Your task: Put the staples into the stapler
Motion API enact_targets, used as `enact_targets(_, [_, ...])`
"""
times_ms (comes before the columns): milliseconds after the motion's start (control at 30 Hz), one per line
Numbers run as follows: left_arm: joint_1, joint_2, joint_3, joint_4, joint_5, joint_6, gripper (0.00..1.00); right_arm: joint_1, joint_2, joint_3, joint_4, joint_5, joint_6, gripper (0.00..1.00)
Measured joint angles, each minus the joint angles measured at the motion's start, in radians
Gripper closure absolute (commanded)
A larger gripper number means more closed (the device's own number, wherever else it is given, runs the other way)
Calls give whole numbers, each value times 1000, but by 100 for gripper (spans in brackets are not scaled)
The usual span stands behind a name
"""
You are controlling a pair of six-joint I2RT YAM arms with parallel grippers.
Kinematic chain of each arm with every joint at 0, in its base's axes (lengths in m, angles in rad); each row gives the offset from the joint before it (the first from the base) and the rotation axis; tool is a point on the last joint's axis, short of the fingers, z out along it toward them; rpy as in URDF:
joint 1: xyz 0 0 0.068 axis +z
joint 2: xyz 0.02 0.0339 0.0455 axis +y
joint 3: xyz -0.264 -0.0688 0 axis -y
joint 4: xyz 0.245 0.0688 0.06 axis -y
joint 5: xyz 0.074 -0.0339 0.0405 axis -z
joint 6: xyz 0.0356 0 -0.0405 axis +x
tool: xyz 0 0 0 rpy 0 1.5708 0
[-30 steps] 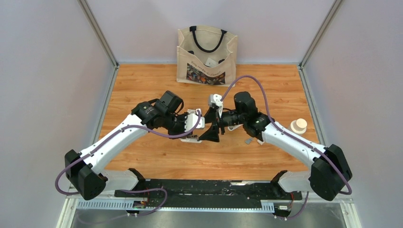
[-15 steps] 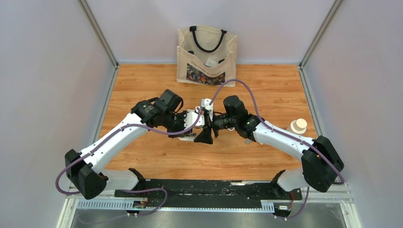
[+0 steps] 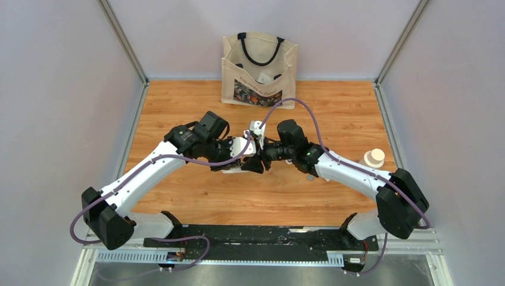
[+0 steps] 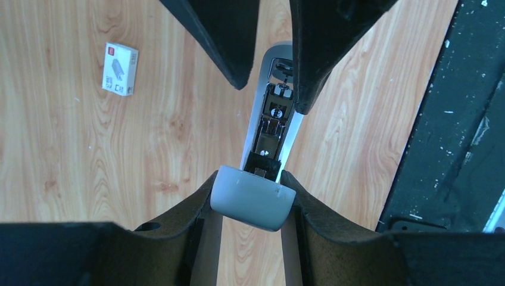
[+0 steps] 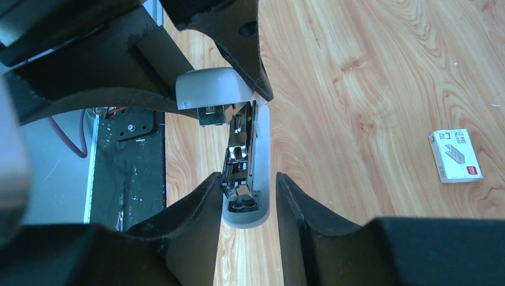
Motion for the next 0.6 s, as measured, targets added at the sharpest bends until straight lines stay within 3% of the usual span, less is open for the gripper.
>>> enact_targets(200, [60,-11,0,14,32,-17,100,0,3,8,9,25,22,61])
enact_targets(333, [161,-56,0,64,120,-105,100,11,27,10,8,49,-17,59])
enact_targets(600, [235,-154,-12,141,290,-197,100,21,51,10,1,55,-50,59])
